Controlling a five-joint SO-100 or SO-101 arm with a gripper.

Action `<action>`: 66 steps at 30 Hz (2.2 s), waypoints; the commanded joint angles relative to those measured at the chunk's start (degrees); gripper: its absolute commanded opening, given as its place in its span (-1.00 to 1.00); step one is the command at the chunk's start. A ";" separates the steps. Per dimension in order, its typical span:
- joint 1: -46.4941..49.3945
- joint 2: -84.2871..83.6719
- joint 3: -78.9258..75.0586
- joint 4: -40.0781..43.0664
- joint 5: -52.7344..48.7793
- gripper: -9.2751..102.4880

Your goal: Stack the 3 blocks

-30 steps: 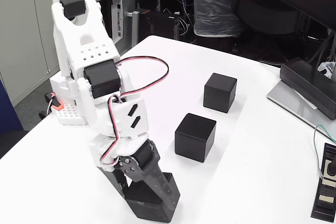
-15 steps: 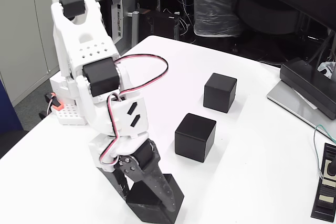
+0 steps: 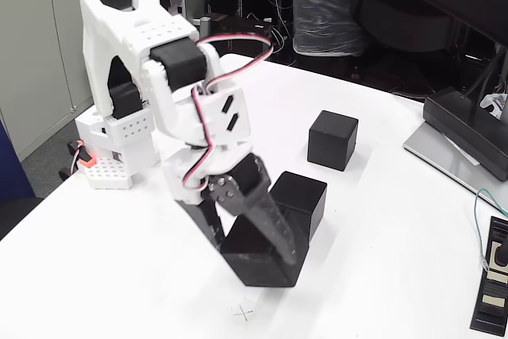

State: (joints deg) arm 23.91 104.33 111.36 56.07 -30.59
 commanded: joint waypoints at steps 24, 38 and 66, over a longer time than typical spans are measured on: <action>-38.67 4.92 -40.78 34.63 12.39 -0.85; -50.71 -8.17 -40.69 34.54 19.69 -0.85; -51.15 -20.21 -40.96 34.28 20.04 -0.84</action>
State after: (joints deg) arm -27.25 84.20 72.77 90.62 -11.07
